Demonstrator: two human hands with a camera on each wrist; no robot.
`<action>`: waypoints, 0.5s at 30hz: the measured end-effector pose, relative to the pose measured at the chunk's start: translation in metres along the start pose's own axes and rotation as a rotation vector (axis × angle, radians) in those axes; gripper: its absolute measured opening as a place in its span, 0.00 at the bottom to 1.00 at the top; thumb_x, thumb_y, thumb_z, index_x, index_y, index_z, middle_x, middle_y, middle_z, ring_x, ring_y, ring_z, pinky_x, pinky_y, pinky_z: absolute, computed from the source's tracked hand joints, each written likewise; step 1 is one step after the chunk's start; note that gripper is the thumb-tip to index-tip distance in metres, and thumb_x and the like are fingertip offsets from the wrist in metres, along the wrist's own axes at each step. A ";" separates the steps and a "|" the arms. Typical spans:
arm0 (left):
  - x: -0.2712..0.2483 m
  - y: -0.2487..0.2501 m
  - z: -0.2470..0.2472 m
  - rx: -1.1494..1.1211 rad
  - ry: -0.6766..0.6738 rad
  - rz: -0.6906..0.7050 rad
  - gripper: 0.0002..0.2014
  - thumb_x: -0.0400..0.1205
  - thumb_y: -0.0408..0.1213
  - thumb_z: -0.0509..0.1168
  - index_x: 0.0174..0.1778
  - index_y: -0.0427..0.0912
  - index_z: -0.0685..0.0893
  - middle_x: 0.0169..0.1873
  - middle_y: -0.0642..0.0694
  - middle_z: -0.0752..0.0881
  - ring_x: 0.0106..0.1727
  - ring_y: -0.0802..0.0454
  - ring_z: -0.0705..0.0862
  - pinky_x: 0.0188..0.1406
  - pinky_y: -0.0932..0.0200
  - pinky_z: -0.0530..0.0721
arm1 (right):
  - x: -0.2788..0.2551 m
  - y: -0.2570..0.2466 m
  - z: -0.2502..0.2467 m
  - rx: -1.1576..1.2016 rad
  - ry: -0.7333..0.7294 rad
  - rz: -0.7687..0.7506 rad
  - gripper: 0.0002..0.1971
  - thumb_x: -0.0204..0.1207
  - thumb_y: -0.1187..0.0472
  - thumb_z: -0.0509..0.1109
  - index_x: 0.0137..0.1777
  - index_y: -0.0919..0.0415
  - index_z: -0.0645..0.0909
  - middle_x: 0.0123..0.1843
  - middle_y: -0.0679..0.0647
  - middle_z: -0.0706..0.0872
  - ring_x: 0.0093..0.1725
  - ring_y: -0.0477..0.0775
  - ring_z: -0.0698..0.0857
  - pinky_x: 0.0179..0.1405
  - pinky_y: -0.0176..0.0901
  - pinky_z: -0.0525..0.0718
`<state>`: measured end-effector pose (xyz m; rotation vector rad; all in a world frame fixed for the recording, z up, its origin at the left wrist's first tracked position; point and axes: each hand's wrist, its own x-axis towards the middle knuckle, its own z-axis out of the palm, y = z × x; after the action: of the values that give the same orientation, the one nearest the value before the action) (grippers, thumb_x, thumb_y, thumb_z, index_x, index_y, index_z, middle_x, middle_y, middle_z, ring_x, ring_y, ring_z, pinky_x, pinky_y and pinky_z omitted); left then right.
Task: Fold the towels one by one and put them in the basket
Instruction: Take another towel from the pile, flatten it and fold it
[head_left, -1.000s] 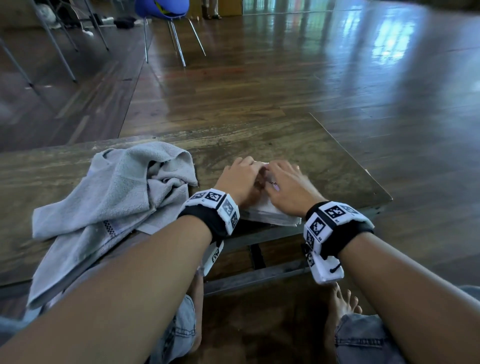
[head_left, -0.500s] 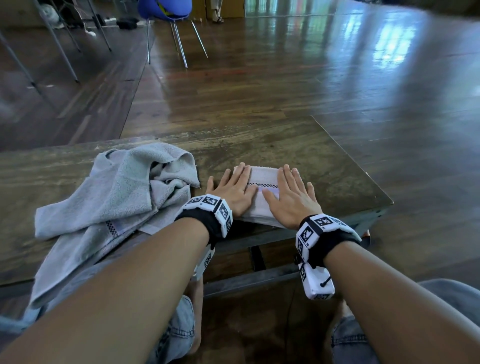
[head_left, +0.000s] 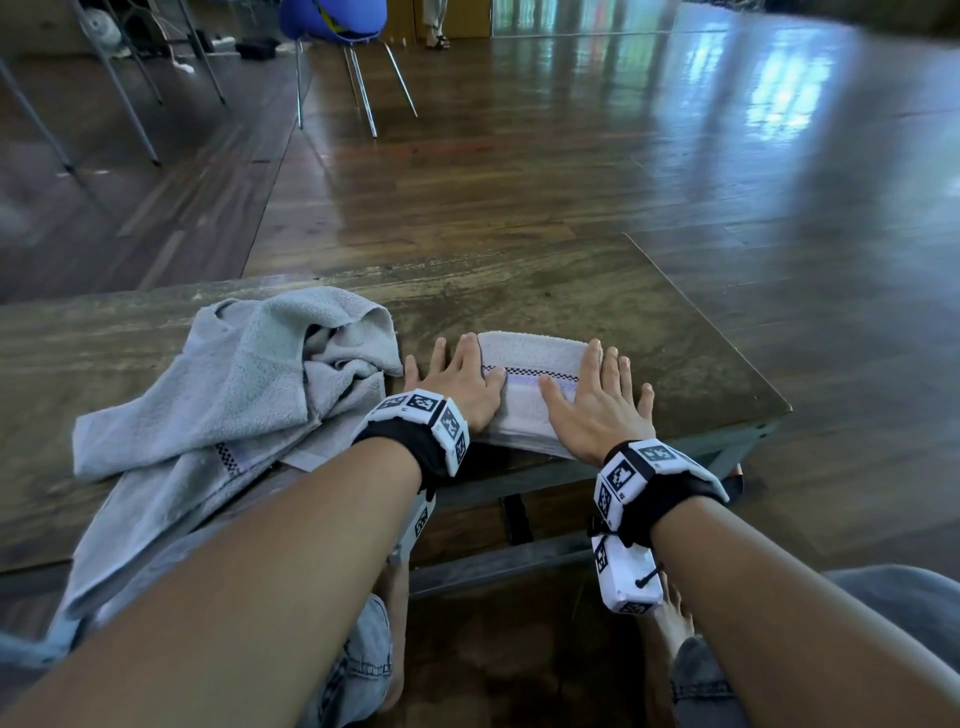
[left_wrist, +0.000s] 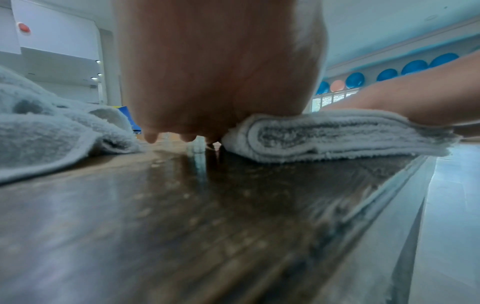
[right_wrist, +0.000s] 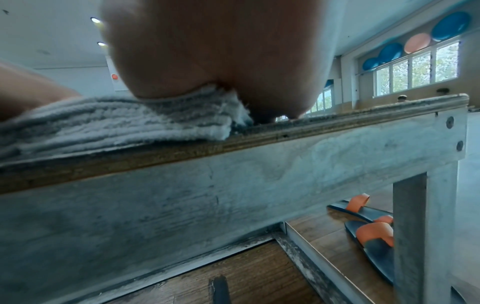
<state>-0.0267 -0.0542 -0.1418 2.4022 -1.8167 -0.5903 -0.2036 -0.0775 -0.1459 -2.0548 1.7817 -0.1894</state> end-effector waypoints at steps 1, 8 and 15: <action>-0.001 0.002 -0.001 0.006 0.028 -0.004 0.35 0.86 0.60 0.38 0.87 0.48 0.43 0.87 0.55 0.44 0.87 0.50 0.38 0.83 0.36 0.37 | 0.001 0.001 0.001 0.007 0.005 0.001 0.44 0.81 0.30 0.44 0.89 0.54 0.34 0.91 0.54 0.37 0.89 0.51 0.35 0.86 0.62 0.35; -0.004 0.021 -0.021 -0.064 0.301 -0.032 0.16 0.79 0.51 0.64 0.44 0.40 0.78 0.59 0.40 0.81 0.65 0.39 0.79 0.65 0.42 0.76 | 0.003 0.003 0.003 0.039 0.007 -0.031 0.42 0.81 0.30 0.43 0.89 0.50 0.35 0.91 0.52 0.39 0.89 0.53 0.36 0.85 0.63 0.34; -0.028 0.039 -0.061 -0.712 0.186 0.093 0.09 0.72 0.39 0.71 0.42 0.37 0.83 0.34 0.45 0.83 0.36 0.47 0.82 0.35 0.54 0.78 | -0.006 0.006 -0.026 0.383 -0.040 -0.014 0.39 0.84 0.32 0.44 0.88 0.48 0.34 0.89 0.59 0.57 0.88 0.63 0.56 0.86 0.64 0.51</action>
<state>-0.0477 -0.0496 -0.0674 1.8153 -1.3273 -0.8013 -0.2199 -0.0777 -0.1243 -1.7842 1.5649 -0.4530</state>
